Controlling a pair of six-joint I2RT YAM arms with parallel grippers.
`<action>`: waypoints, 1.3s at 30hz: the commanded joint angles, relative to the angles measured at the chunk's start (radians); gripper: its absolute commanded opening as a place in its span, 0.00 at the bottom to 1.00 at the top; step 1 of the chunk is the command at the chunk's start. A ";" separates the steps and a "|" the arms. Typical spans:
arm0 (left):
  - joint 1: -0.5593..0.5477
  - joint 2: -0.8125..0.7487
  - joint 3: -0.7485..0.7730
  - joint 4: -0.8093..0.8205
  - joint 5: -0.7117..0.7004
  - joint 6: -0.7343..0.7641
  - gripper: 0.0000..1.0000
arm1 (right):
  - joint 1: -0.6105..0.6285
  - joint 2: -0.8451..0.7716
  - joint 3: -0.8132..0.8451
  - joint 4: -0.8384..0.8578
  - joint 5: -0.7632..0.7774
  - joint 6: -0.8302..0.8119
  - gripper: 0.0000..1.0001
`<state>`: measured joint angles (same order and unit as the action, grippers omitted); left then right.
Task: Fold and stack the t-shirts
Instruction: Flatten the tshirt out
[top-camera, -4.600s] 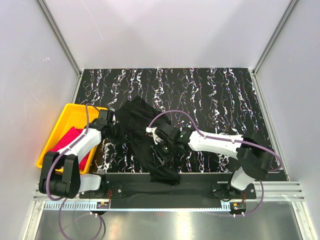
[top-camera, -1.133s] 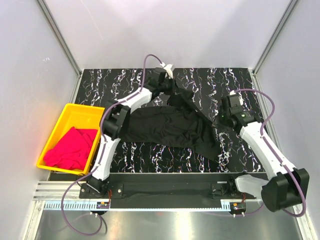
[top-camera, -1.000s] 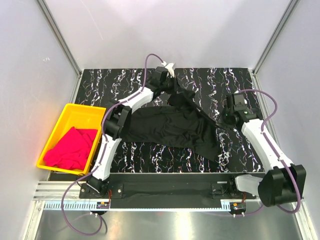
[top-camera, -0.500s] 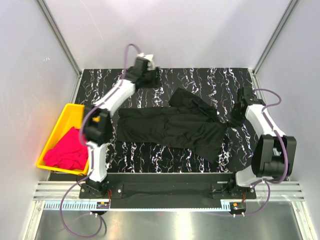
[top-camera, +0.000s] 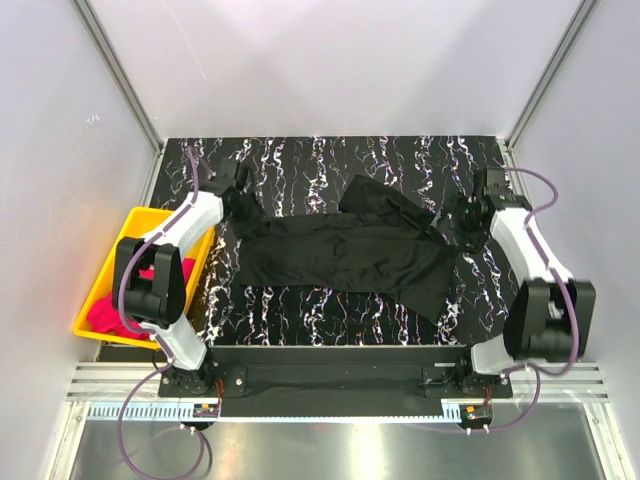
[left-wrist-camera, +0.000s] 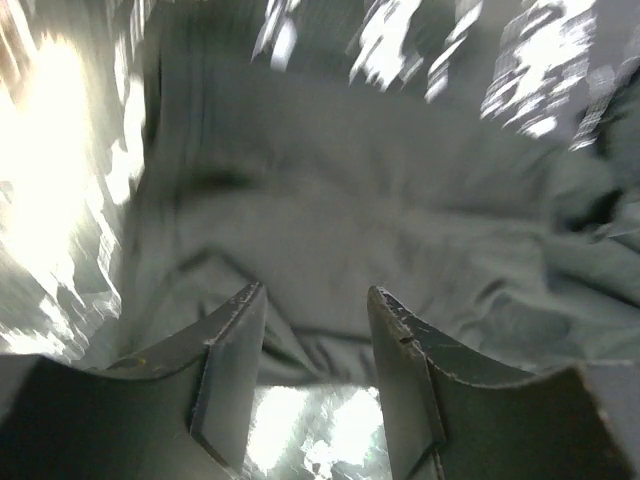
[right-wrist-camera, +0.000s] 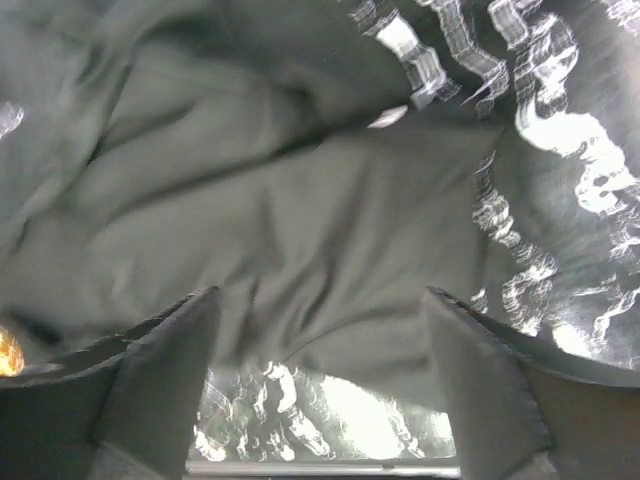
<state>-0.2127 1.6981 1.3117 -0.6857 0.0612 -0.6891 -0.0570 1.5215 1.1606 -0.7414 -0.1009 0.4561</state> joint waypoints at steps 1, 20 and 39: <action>-0.016 0.001 -0.063 -0.023 0.045 -0.222 0.51 | 0.016 -0.151 -0.079 -0.007 -0.103 0.033 0.92; -0.020 0.123 -0.097 -0.061 -0.139 -0.420 0.40 | -0.006 -0.363 -0.325 -0.052 -0.141 0.231 0.88; -0.002 0.069 -0.114 -0.080 -0.205 -0.313 0.11 | -0.006 -0.245 -0.355 -0.053 -0.121 0.202 0.82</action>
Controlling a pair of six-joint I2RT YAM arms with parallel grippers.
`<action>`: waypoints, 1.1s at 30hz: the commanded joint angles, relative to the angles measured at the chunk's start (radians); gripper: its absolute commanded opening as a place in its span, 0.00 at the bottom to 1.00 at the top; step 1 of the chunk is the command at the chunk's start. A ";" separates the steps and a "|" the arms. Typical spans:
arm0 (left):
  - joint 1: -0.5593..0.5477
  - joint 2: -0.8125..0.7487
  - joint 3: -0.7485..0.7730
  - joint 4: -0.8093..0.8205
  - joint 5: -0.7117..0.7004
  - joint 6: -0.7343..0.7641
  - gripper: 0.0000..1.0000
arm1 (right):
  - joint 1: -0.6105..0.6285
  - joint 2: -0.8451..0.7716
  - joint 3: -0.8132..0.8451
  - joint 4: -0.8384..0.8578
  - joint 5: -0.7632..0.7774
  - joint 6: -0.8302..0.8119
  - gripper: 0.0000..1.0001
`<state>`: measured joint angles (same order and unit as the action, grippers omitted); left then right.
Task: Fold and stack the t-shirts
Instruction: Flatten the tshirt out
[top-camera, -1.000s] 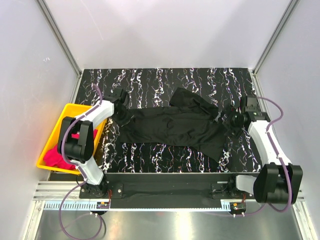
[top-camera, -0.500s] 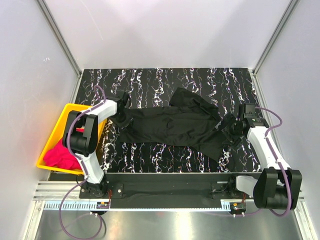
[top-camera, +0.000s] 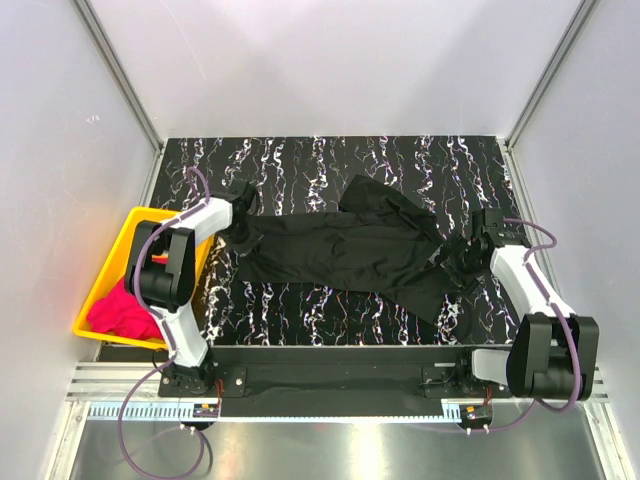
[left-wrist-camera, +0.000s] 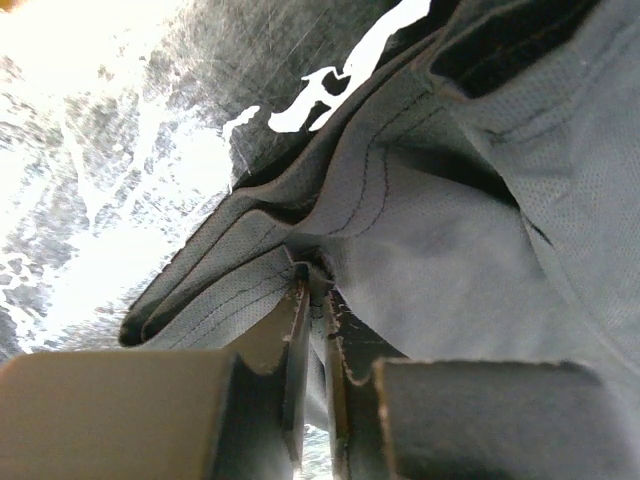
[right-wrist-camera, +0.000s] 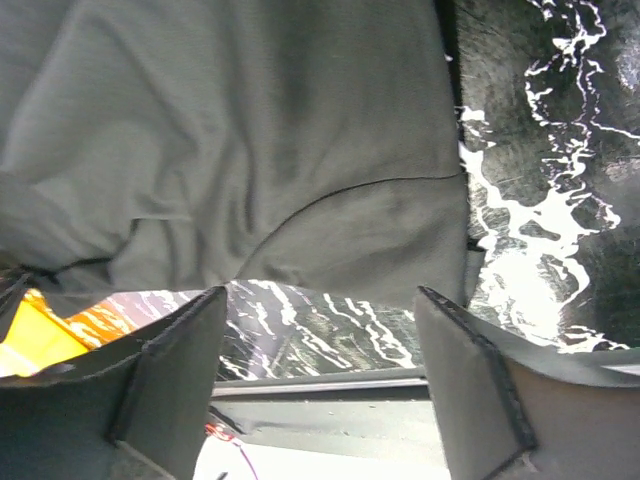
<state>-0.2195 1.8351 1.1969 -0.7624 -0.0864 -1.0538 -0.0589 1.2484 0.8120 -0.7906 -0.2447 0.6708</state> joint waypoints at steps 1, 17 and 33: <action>0.002 -0.083 -0.002 -0.005 -0.061 0.063 0.10 | -0.004 0.037 -0.008 -0.006 0.009 -0.022 0.79; -0.106 -0.562 -0.308 0.140 0.010 0.216 0.04 | -0.016 0.201 0.044 -0.018 0.154 -0.157 0.69; -0.115 -1.028 -0.635 0.133 0.212 0.259 0.00 | -0.018 0.272 0.057 0.054 0.114 -0.159 0.64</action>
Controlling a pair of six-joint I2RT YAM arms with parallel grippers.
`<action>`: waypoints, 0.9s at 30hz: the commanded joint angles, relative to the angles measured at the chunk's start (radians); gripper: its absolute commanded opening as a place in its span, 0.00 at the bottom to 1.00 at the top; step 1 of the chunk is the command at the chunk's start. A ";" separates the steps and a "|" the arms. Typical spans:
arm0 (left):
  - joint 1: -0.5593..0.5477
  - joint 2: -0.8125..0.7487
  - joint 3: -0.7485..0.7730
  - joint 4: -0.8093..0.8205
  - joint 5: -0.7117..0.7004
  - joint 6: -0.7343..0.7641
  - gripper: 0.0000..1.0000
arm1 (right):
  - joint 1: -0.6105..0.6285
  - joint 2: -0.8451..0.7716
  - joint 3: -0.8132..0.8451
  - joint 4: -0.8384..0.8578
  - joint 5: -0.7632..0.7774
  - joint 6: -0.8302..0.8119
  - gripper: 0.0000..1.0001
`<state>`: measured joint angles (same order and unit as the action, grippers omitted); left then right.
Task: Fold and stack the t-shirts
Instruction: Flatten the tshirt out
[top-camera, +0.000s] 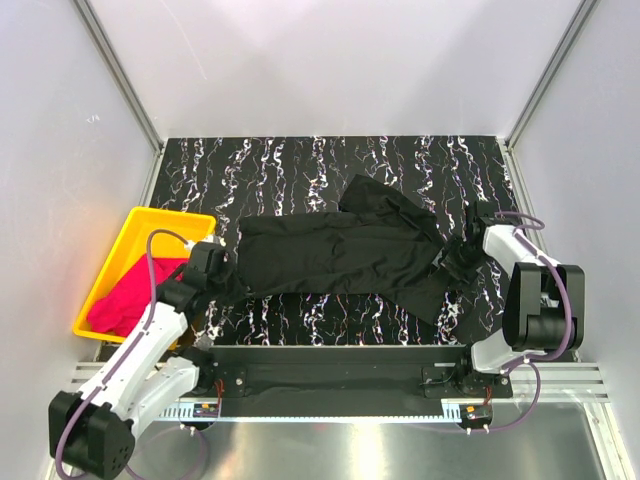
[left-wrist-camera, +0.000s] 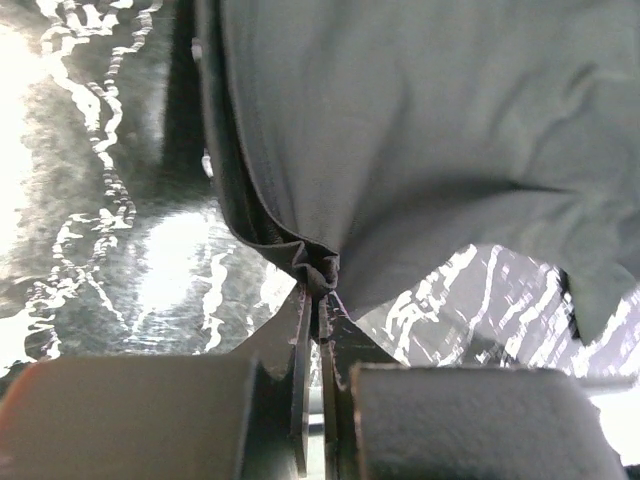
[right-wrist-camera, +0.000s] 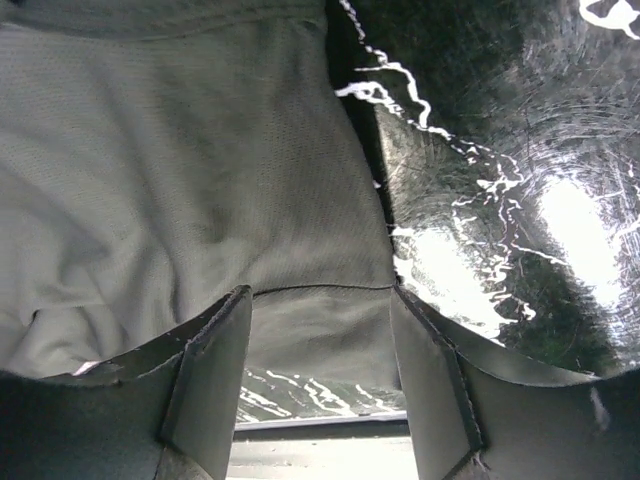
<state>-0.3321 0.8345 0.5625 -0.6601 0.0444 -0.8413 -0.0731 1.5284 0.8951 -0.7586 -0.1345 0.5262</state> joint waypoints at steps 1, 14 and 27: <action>-0.002 -0.020 0.002 0.033 0.087 0.060 0.00 | -0.004 -0.007 -0.038 0.031 0.010 -0.011 0.64; -0.002 0.074 0.049 0.011 0.137 0.157 0.00 | -0.004 0.047 -0.061 0.024 0.012 0.008 0.12; 0.065 0.138 0.122 -0.059 0.072 0.128 0.00 | 0.108 -0.315 0.024 -0.355 -0.221 0.066 0.00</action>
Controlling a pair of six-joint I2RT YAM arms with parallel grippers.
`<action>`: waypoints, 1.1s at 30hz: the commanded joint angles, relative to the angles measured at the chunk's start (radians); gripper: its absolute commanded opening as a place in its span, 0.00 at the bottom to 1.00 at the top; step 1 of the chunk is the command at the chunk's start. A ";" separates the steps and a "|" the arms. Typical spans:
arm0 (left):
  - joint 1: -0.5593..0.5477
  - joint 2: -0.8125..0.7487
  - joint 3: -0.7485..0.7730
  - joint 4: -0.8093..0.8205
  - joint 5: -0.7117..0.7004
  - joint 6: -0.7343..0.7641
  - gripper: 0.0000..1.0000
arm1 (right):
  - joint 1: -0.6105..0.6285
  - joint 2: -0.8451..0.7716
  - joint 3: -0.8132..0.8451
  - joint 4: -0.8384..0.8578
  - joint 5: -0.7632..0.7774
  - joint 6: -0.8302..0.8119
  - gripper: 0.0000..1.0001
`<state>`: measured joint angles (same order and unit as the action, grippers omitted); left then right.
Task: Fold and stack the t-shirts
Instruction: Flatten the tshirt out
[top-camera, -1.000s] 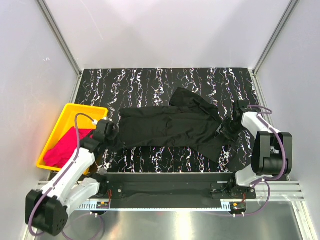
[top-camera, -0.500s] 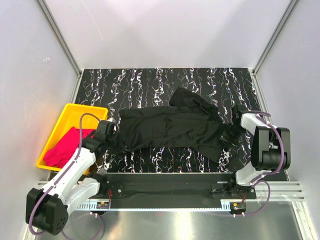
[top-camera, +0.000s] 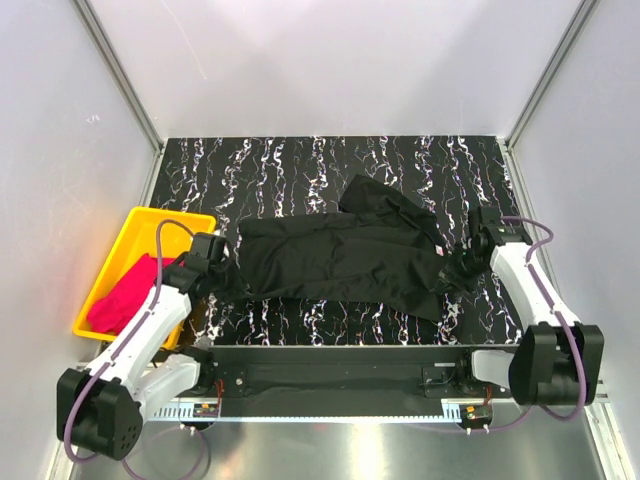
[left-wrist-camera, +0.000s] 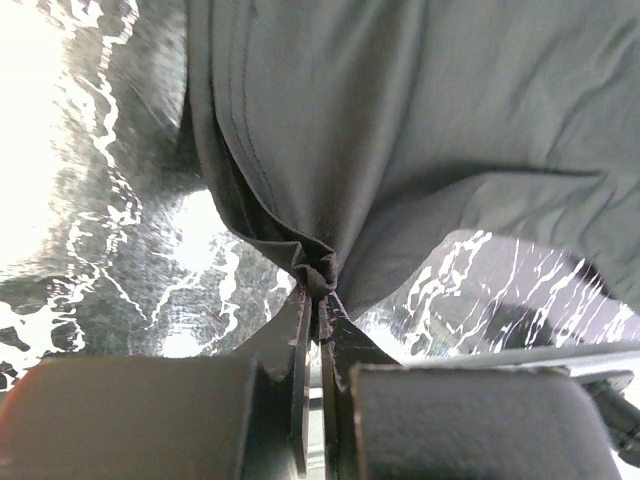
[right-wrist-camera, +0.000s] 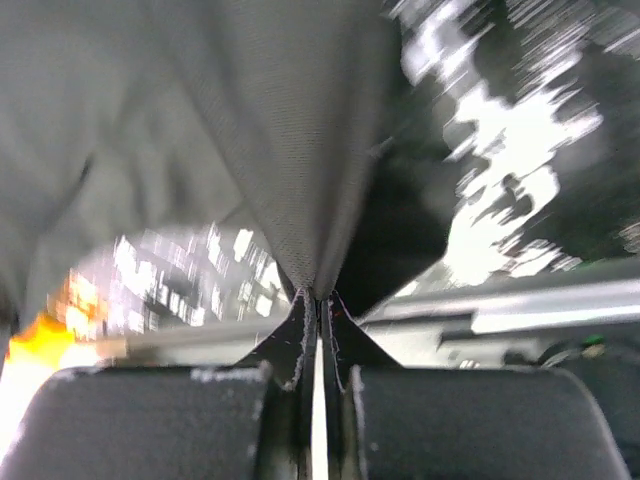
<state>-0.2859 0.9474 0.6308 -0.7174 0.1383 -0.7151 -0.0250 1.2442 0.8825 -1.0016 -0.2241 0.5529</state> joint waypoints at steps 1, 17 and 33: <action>0.024 0.033 0.061 -0.004 -0.022 0.003 0.00 | 0.072 -0.060 0.042 -0.114 -0.145 0.048 0.00; 0.042 -0.079 0.402 -0.223 -0.307 0.166 0.00 | 0.112 -0.259 0.401 -0.310 -0.368 -0.140 0.00; 0.037 0.156 0.811 -0.139 -0.229 0.299 0.00 | 0.106 0.009 0.685 -0.163 -0.294 -0.082 0.00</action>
<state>-0.2474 1.1221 1.3590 -0.8967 -0.1177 -0.4519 0.0822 1.3056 1.5101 -1.1740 -0.5255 0.4717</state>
